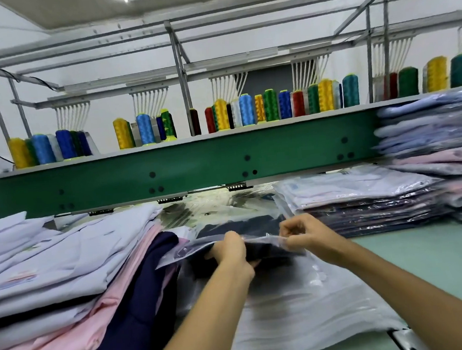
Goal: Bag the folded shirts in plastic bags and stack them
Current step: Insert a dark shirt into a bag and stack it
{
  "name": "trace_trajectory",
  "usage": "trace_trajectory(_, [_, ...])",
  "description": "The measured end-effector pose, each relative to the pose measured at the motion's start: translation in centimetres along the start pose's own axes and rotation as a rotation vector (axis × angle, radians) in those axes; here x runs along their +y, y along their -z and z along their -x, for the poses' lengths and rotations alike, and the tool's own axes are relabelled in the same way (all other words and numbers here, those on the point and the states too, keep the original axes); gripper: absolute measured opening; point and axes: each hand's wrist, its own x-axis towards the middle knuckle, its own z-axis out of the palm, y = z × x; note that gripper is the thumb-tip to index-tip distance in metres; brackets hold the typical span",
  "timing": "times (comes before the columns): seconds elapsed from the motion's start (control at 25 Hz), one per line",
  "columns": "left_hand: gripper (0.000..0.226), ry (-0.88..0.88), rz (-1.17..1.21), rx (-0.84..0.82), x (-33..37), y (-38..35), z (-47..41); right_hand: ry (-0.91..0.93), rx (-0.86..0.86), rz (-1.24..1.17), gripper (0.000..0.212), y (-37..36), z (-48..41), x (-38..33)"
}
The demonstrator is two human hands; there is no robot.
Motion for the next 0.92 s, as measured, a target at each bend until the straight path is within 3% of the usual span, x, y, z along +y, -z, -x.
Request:
trace_trajectory(0.08, [0.036, -0.121, -0.148, 0.035, 1.1, -0.4, -1.1, 0.019, -0.02, -0.057, 0.024, -1.0, -0.1, -0.2])
trace_trajectory(0.24, [0.019, -0.411, -0.41, 0.044, 4.5, -1.1, -1.7, 0.125, 0.595, 0.156, 0.018, -1.9, -1.4, -0.3])
trace_trajectory(0.36, [0.02, -0.513, -0.514, 0.031, 7.6, -1.8, -1.8, -0.007, 0.693, 0.122, 0.016, -1.6, -2.5, 0.8])
trace_trajectory(0.56, [0.028, -0.647, -0.584, -0.039, 11.7, -4.5, -1.2, -0.391, 0.596, -0.081, 0.022, 0.5, -5.6, 3.7])
trace_trajectory(0.72, [0.024, -0.661, -0.524, -0.13, 15.2, -8.3, -0.3, -0.556, 0.324, -0.252, 0.02, 2.8, -7.5, 4.7])
trace_trajectory(0.84, [0.027, -0.653, -0.489, -0.215, 16.8, -11.2, 0.4, -0.763, 0.018, -0.46, 0.051, 2.7, -8.5, 5.0])
trace_trajectory(0.92, [0.043, -0.647, -0.496, -0.276, 17.3, -12.9, 0.6, -0.79, -0.05, -0.574, 0.057, 2.0, -8.7, 4.7])
